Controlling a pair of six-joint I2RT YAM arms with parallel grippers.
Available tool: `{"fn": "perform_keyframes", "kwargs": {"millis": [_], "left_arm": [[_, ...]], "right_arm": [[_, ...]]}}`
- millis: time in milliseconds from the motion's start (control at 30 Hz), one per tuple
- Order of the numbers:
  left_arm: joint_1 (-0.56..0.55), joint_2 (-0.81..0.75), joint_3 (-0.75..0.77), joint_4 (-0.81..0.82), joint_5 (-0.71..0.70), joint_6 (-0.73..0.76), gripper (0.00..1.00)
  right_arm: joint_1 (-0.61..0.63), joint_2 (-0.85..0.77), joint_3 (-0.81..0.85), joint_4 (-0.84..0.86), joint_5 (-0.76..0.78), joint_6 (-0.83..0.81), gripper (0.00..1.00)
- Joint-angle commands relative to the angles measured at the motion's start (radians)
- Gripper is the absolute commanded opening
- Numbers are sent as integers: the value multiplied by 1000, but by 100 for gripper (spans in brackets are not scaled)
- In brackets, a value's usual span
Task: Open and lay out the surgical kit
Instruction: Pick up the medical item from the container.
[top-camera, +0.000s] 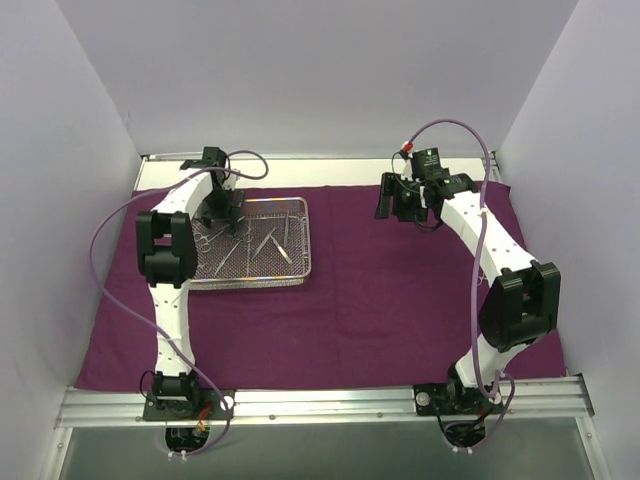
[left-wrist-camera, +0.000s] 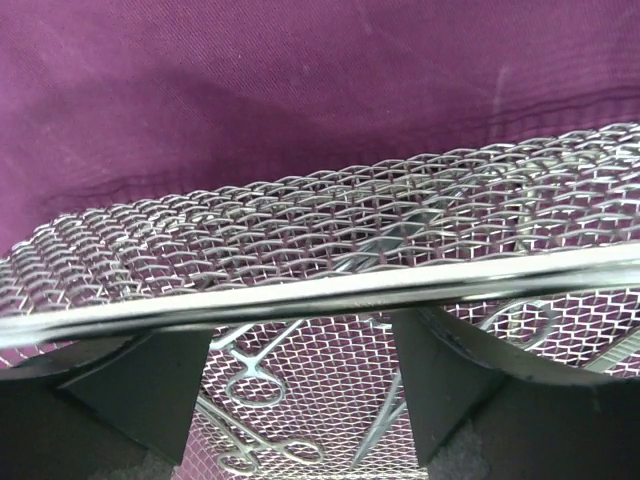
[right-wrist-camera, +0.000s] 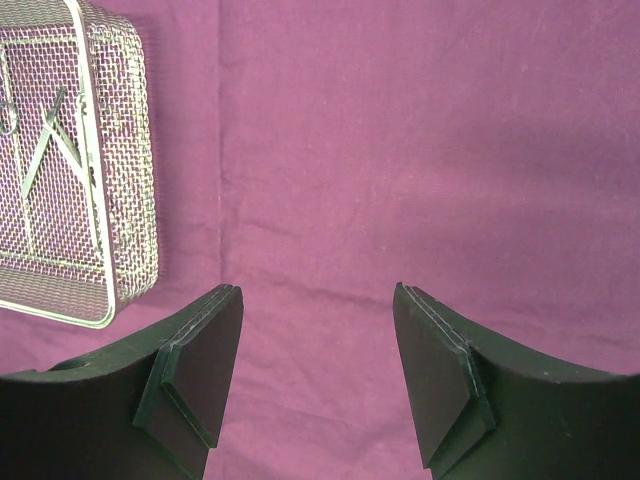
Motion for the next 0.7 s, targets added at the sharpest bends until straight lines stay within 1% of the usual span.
{"fn": "perform_keyframes", "kwargs": {"millis": [0, 33, 67, 100, 167, 200, 267, 300, 333, 433, 500, 533, 667], "left_arm": [[-23, 74, 23, -41, -70, -36, 76], [-26, 89, 31, -64, -87, -52, 71], [-26, 106, 43, -92, -69, -66, 66], [-25, 100, 32, -101, -69, -113, 60], [-28, 85, 5, -86, -76, -135, 54], [-28, 82, -5, -86, -75, -148, 47], [-28, 91, 6, -114, -60, -153, 41], [-28, 91, 6, -117, -55, -147, 36], [-28, 90, 0, -117, -49, -141, 30], [-29, 76, -12, -112, -24, -130, 19], [-28, 48, -12, -115, -12, -127, 6], [-28, 36, -9, -118, -12, -127, 3], [-16, -42, -8, -132, 0, -155, 2]], "right_arm": [[3, -40, 3, 7, -9, 1, 62], [3, -42, 3, 5, -2, 0, 62], [3, -42, 6, 4, 2, 0, 62], [3, -45, 12, 4, 5, 0, 62], [3, -49, 15, 4, 12, 3, 62], [3, -55, 17, 4, 14, 4, 62], [3, -62, 17, 7, 18, 12, 62], [3, -77, 11, 12, 17, 18, 63], [3, -83, -1, 27, 15, 30, 63], [3, -103, -20, 42, 6, 49, 63], [5, -108, -29, 44, 8, 52, 63], [5, -108, -31, 45, 11, 52, 63], [5, -105, -18, 36, 18, 47, 63]]}}
